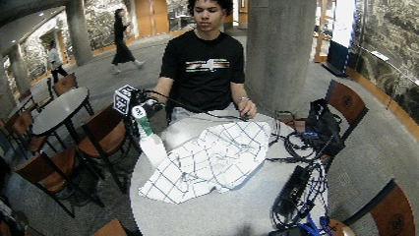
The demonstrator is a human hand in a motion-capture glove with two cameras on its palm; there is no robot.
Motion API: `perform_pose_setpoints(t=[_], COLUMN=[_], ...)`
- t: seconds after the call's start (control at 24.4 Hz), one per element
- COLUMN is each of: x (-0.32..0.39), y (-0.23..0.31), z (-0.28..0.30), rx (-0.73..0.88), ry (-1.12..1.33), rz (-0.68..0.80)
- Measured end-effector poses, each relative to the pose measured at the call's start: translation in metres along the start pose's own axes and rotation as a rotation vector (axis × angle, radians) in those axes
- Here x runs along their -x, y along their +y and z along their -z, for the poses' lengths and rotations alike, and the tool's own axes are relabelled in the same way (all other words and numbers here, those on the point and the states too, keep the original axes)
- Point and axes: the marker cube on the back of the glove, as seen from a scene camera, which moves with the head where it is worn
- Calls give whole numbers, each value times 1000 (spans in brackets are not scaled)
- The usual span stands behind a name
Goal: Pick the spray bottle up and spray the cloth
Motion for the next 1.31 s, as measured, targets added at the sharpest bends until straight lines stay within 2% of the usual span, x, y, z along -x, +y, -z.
perform_pose_setpoints(t=[0.57, 1.31], x=[-9, -8], y=[-64, -81], z=[-22, -44], rx=[-55, -362], ry=[-42, -21], rz=[-24, 100])
